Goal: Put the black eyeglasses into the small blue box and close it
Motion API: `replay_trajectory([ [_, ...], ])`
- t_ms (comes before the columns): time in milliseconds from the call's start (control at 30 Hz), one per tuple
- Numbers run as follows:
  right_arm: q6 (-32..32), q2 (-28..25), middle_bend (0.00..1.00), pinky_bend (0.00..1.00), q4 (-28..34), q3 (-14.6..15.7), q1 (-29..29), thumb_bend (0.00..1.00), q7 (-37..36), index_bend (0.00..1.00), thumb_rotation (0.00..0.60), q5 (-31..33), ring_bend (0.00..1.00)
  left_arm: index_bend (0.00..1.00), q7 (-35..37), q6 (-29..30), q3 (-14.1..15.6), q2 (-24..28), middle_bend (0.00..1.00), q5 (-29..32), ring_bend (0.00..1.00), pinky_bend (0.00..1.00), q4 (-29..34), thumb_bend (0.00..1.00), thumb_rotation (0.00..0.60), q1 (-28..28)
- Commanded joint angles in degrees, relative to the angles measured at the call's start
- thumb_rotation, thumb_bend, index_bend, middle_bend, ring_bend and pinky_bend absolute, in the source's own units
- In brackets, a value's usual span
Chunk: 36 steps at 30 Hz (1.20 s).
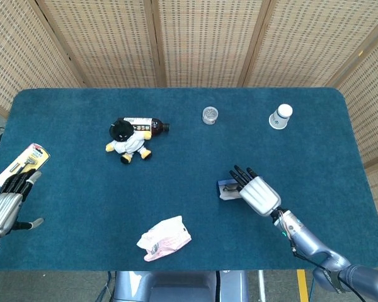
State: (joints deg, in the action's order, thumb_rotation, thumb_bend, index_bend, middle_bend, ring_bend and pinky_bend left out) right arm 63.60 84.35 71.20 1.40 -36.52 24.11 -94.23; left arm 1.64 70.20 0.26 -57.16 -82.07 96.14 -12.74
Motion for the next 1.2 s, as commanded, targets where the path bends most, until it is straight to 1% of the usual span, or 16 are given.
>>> replay_trajectory([
  [33, -2.8, -0.1, 0.13, 0.23, 0.5, -1.1, -1.6, 0.54, 2.3, 0.67, 0.6, 1.0, 0.0, 0.0, 0.0, -0.1, 0.0, 0.0, 0.0, 0.2, 0.0, 0.0, 0.0, 0.0, 0.6, 0.0],
  [133, -4.8, -0.2, 0.13, 0.23, 1.1, -2.0, -2.7, 0.54, 4.5, 0.67, 0.6, 2.0, 0.0, 0.0, 0.1, -0.3, -0.1, 0.1, 0.0, 0.4, 0.0, 0.0, 0.0, 0.0, 0.6, -0.1],
  [167, -6.4, 0.0, 0.13, 0.23, 1.1, -2.6, -3.5, 0.54, 5.0, 0.67, 0.6, 2.9, 0.0, 0.0, 0.1, -0.5, -0.1, 0.1, 0.0, 0.6, 0.0, 0.0, -0.1, 0.0, 0.6, -0.2],
  [300, -9.6, 0.6, 0.13, 0.23, 0.3, -3.6, -4.7, 0.54, 6.2, 0.67, 0.6, 5.2, 0.0, 0.0, 0.1, -0.8, -0.1, 0.1, 0.0, 0.7, 0.0, 0.0, -0.1, 0.0, 0.6, -0.3],
  [433, -10.6, 0.9, 0.13, 0.23, 0.2, -4.1, -5.0, 0.54, 6.4, 0.66, 0.6, 6.7, 0.0, 0.0, 0.2, -0.9, -0.2, 0.2, 0.0, 1.0, 0.0, 0.0, -0.1, 0.0, 0.6, -0.3],
  [500, -10.3, 1.0, 0.13, 0.23, 0.1, -4.2, -5.0, 0.53, 6.2, 0.63, 0.6, 6.7, 0.0, 0.0, 0.2, -1.1, -0.3, 0.1, 0.0, 1.2, 0.0, 0.0, -0.2, 0.0, 0.6, -0.4],
  [600, -9.6, 1.2, 0.11, 0.23, -0.1, -4.4, -4.9, 0.48, 5.6, 0.53, 0.6, 6.7, 0.0, 0.0, 0.1, -1.3, -0.3, 0.1, 0.0, 1.3, 0.0, 0.0, -0.2, 0.0, 0.6, -0.5],
  [667, -9.4, 1.3, 0.1, 0.23, -0.3, -4.4, -4.9, 0.45, 5.3, 0.44, 0.6, 6.8, 0.0, 0.0, 0.0, -1.4, -0.3, 0.0, 0.0, 1.4, 0.0, 0.0, -0.2, 0.0, 0.6, -0.6],
  [733, -9.2, 1.4, 0.08, 0.23, -0.5, -4.5, -4.9, 0.44, 5.0, 0.38, 0.6, 6.7, 0.0, 0.0, -0.1, -1.5, -0.3, 0.0, 0.0, 1.4, 0.0, 0.0, -0.2, 0.0, 0.6, -0.6],
  [800, -9.0, 1.8, 0.05, 0.23, -1.1, -4.8, -5.0, 0.43, 4.9, 0.28, 0.6, 7.0, 0.0, 0.0, -0.3, -1.4, -0.3, 0.0, 0.0, 1.4, 0.0, 0.0, -0.1, 0.0, 0.6, -0.6],
  [867, -9.1, 2.1, 0.03, 0.23, -1.5, -5.1, -5.1, 0.41, 4.8, 0.22, 0.6, 7.7, 0.0, 0.0, -0.4, -1.4, -0.3, 0.0, 0.0, 1.5, 0.0, 0.0, -0.1, 0.0, 0.6, -0.5],
  [900, -9.2, 2.2, 0.03, 0.23, -1.6, -5.3, -5.1, 0.41, 4.8, 0.2, 0.6, 8.0, 0.0, 0.0, -0.4, -1.4, -0.3, 0.0, 0.0, 1.5, 0.0, 0.0, -0.1, 0.0, 0.6, -0.5],
  [1033, -9.4, 2.2, 0.01, 0.23, -1.4, -6.0, -5.2, 0.4, 5.0, 0.18, 0.6, 9.3, 0.0, 0.0, -0.3, -1.3, -0.3, -0.1, 0.0, 1.5, 0.0, 0.0, -0.1, 0.0, 0.6, -0.5],
  [1200, -8.4, 2.3, 0.0, 0.23, -1.2, -7.0, -5.0, 0.22, 4.7, 0.11, 0.6, 10.6, 0.0, 0.0, -0.3, -1.3, -0.2, 0.0, 0.0, 1.4, 0.0, 0.0, -0.1, 0.0, 0.6, -0.5],
])
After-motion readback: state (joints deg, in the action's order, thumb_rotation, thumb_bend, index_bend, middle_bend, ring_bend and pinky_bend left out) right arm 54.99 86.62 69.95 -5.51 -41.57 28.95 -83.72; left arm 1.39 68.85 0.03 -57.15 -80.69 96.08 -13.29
